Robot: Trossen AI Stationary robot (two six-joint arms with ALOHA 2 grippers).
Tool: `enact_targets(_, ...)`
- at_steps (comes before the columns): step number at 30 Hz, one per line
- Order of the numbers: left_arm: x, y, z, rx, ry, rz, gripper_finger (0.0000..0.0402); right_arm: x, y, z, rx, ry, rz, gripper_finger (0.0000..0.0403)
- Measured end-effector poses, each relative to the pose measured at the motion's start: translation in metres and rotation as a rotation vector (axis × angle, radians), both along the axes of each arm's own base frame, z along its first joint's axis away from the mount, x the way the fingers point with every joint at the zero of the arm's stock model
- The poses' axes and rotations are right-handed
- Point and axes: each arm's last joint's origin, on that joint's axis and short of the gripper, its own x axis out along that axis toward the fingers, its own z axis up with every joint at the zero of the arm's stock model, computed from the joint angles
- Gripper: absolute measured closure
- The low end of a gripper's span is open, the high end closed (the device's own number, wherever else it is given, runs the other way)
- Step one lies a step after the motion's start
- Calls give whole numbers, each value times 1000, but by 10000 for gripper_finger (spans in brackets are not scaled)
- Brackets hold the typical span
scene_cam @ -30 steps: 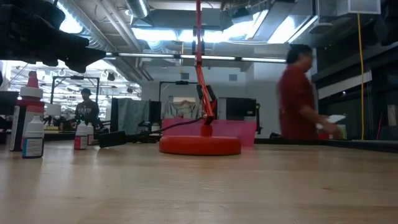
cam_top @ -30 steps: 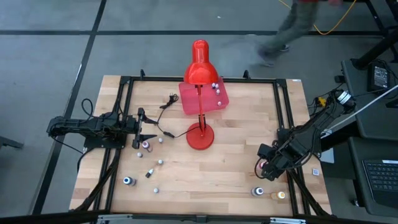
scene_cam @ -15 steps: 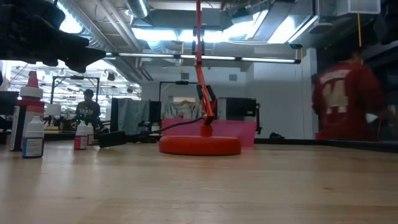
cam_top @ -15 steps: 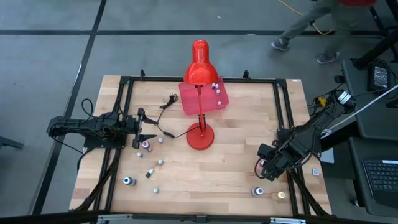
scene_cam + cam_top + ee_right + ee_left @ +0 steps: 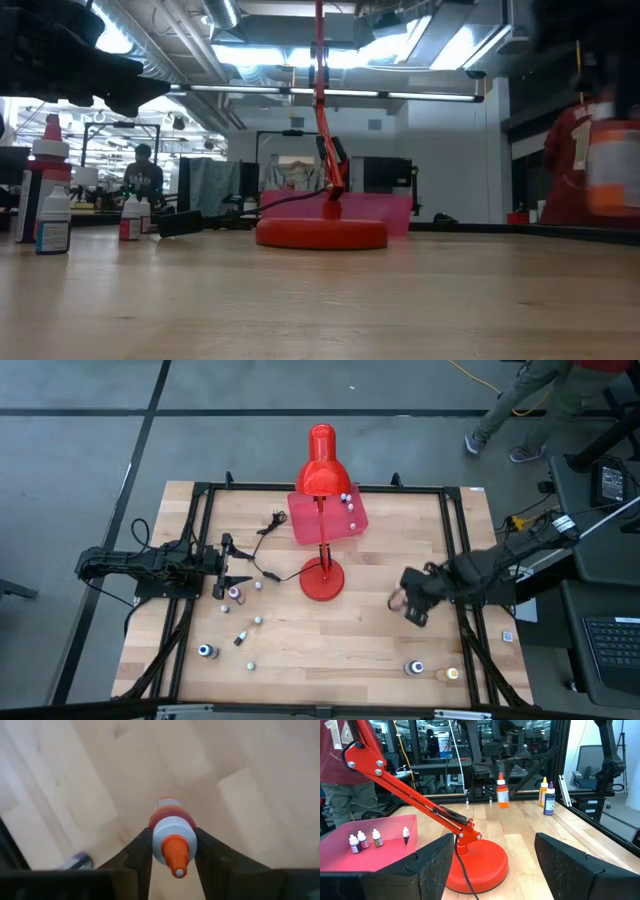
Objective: Pick & Place food coloring
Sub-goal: Put the large orange food coloring bottle into the red bin
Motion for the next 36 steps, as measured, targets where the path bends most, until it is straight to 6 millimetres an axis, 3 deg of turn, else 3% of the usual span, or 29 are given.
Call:
enact_targets(13, 0, 0, 0, 0, 0, 0, 128, 34, -104, 32, -121, -52, -121, 280)
enact_targets(27, 0, 0, 0, 0, 0, 0, 129, 79, -233, 68, -231, -64, -307, 280)
enact_targets(36, 0, 0, 0, 0, 0, 0, 130, 96, -307, 65, -222, -67, -333, 280)
